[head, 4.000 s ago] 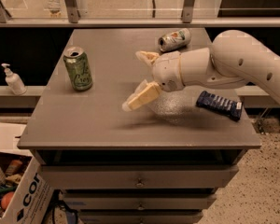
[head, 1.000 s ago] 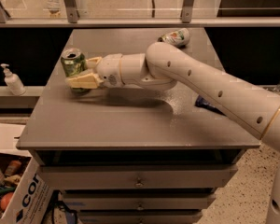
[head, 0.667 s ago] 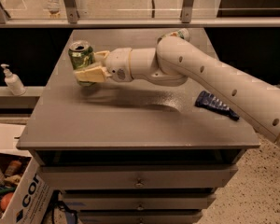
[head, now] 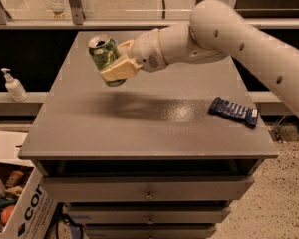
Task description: Knock green can over
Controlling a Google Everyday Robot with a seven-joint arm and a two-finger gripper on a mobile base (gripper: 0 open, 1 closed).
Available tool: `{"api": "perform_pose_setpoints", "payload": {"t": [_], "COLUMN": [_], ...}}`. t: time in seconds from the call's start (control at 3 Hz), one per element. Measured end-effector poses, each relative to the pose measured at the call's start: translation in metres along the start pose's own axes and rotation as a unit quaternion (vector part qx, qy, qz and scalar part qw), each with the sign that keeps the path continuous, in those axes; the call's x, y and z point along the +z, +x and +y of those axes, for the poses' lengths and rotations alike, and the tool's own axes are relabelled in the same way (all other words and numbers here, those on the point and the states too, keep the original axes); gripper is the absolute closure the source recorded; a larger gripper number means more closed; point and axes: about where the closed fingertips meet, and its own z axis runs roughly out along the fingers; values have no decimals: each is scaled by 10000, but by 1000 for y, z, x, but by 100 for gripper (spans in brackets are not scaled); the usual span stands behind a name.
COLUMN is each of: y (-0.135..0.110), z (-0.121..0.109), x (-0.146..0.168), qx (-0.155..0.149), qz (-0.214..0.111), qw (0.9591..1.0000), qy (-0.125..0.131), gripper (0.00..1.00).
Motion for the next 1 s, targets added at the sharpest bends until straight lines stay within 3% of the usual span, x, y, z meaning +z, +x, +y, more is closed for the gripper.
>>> {"api": "perform_pose_setpoints", "payload": {"t": [0.33, 0.67, 1.0], "y": [19, 36, 39], "z": [20, 37, 40], "x": [-27, -52, -71], "qx": [-329, -667, -1013], "qz": [803, 1672, 2410], "qw": [9955, 9816, 9624], "qy": [-380, -644, -737], "gripper": [100, 100, 100]}}
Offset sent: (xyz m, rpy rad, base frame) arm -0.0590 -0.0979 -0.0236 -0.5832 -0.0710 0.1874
